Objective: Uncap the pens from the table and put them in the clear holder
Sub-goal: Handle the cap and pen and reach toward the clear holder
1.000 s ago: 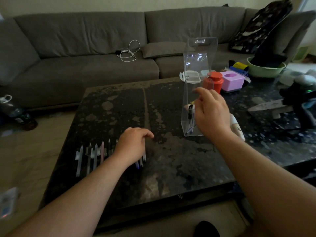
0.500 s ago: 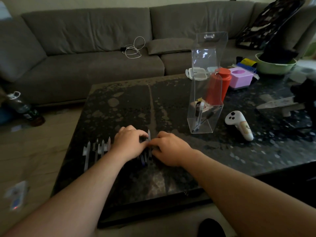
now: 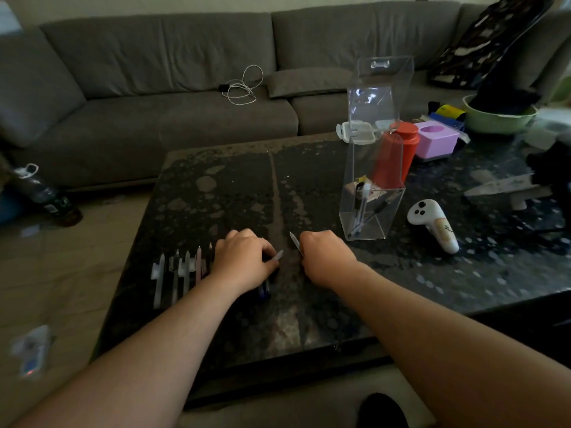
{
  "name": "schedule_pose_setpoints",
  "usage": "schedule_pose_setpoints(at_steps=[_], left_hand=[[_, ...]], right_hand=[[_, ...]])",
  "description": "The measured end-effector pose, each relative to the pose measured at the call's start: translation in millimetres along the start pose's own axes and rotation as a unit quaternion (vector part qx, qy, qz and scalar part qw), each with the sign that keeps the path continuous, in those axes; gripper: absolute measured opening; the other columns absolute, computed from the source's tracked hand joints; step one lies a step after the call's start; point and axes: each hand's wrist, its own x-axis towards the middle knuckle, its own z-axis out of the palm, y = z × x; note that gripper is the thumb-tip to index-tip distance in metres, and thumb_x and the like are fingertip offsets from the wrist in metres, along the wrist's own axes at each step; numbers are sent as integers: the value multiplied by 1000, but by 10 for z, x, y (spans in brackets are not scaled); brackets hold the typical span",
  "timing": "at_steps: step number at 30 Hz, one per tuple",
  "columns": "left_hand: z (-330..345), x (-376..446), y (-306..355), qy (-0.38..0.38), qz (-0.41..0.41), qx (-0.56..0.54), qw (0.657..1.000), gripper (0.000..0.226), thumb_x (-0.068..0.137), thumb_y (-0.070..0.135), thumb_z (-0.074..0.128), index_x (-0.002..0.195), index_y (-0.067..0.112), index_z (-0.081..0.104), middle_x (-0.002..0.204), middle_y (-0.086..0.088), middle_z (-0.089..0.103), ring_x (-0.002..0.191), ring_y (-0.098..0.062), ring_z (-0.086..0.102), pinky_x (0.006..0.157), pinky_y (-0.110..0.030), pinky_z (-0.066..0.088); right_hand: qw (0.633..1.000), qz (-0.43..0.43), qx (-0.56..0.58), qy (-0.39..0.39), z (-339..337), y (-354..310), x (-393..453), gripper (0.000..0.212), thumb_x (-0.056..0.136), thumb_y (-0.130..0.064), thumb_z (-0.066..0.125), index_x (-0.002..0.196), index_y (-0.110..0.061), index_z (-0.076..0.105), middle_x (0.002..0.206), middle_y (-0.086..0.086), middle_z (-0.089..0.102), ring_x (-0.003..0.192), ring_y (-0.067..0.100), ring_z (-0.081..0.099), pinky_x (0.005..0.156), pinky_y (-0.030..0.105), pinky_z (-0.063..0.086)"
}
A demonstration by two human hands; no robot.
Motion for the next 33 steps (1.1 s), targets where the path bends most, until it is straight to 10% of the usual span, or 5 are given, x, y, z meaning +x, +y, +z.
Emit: schedule_pose_setpoints(at_steps=[14, 18, 33], left_hand=[[-57, -30, 73, 76, -27, -26, 996, 27, 107, 47, 47, 121, 39, 69, 106, 13, 69, 108, -20, 56, 92, -43, 41], [-179, -104, 116, 92, -47, -80, 991, 24, 111, 37, 46, 122, 37, 68, 78, 17, 37, 93, -14, 40, 90, -38, 41], [-52, -6, 51, 126, -13, -129, 983, 12, 106, 40, 55, 109, 47, 64, 91, 15, 61, 96, -15, 58, 87, -38, 46]], right_hand=[[997, -10, 62, 36, -139, 169, -10, 32, 107, -50, 36, 123, -34, 59, 105, -1, 55, 97, 24, 58, 79, 44, 50], [994, -60, 17, 90, -146, 232, -6, 23, 105, -46, 47, 117, -40, 66, 96, -9, 53, 99, 23, 60, 72, 39, 50], [989, -79, -13, 125, -122, 172, -24, 23, 102, -49, 52, 114, -41, 71, 98, -8, 59, 101, 23, 60, 79, 42, 54]])
